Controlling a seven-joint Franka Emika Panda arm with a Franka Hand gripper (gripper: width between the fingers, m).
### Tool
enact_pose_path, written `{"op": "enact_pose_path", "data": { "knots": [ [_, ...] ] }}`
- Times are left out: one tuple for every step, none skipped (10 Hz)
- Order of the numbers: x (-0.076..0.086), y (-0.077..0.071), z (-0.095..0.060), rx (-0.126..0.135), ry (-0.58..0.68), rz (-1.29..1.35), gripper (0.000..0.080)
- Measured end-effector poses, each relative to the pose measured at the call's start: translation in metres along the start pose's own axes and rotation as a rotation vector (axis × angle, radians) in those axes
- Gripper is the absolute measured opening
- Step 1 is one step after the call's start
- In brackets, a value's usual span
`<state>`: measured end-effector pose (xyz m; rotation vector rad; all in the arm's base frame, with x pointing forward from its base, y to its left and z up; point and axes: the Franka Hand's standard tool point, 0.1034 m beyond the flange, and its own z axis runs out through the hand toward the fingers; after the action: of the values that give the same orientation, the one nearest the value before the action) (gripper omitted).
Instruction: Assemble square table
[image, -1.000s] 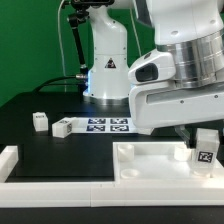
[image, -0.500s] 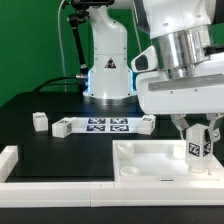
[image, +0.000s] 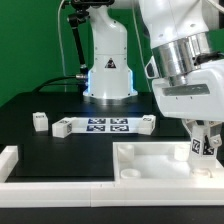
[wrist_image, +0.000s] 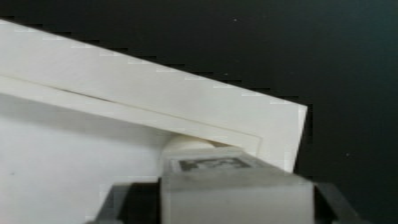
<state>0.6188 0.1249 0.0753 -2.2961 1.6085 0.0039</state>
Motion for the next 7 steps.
{"op": "enact_pose_path", "data": {
  "knots": [
    [0.0007,0.0004,-0.0004,-0.011,-0.003,-0.078,0.0400],
    [0.0038,-0.0020,-0.0033,-0.027,-0.010,-0.214,0.0539],
    [0.0017,-0.0058,-0.0065,-0.058,-0.004,-0.362,0.0615],
    [-0.0012,-0.0071,-0.0061,-0.059,0.011,-0.458,0.0615],
    [-0.0005,-0.0063,-0.0056,-0.060,0.008,-0.551,0.0643],
    [-0.0002,-0.0063,-0.0056,-0.060,0.006,-0.623,0.0648],
    [0.0005,-0.0063,-0.0061,-0.064,0.006,-0.703,0.0648]
  ]
}}
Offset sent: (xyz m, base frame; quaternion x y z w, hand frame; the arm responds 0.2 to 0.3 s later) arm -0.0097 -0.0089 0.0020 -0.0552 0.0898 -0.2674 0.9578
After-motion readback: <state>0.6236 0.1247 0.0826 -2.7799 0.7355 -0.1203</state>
